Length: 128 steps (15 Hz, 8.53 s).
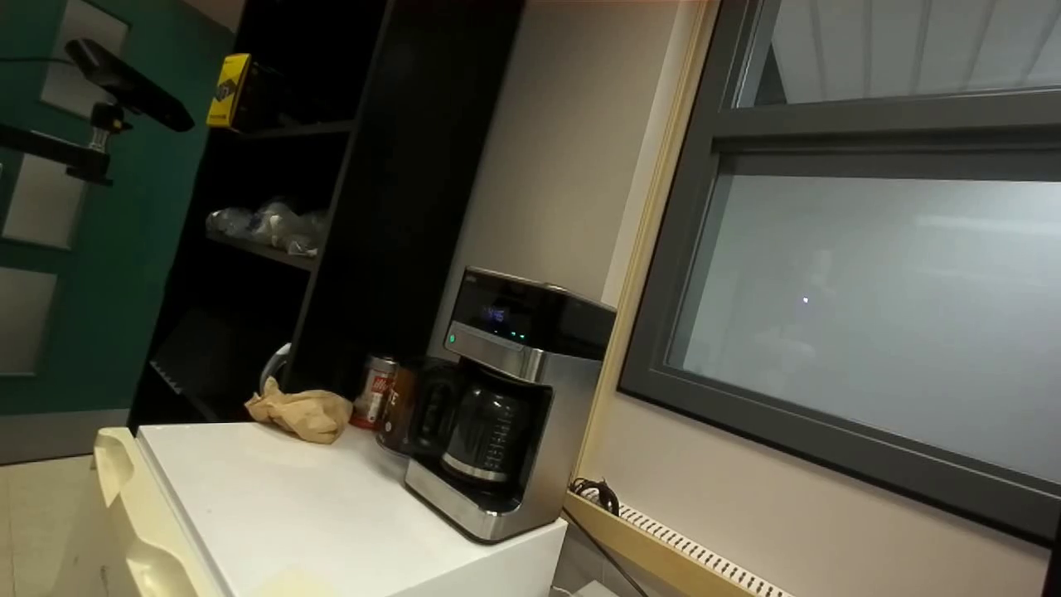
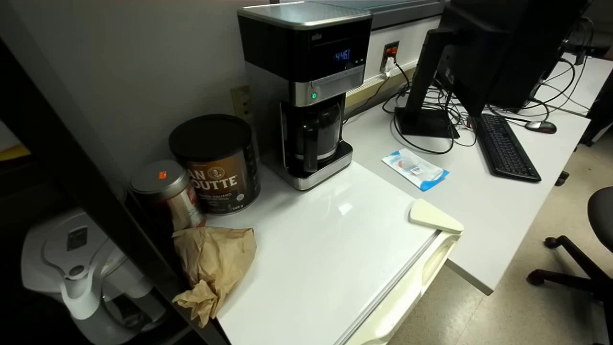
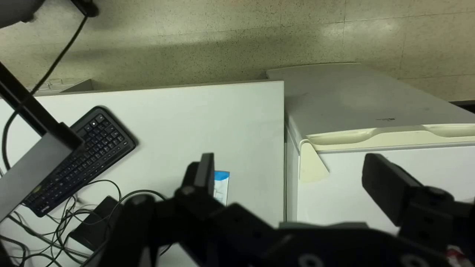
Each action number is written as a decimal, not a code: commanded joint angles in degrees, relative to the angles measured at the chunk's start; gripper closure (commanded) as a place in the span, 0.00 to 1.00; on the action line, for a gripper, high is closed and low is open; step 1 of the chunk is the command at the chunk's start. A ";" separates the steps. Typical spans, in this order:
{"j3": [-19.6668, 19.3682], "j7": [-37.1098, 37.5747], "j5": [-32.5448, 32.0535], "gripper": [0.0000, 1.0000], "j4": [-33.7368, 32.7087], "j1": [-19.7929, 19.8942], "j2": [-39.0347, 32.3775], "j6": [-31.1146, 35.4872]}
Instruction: Press a button on the coffee maker.
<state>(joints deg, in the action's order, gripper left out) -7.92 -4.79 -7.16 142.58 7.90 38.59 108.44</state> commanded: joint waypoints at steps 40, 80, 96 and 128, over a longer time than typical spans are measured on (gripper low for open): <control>7.31 0.55 -4.65 0.00 -11.10 -5.17 -32.21 33.40; -0.55 25.34 -47.34 0.99 -43.71 -17.14 -67.59 50.36; -1.38 35.45 -50.10 0.99 -59.63 -17.80 -81.73 52.39; -1.52 37.00 -51.34 0.99 -36.36 -15.84 -65.16 63.87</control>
<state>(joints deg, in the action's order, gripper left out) -8.55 30.59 -56.58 100.06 -7.65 -31.23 169.87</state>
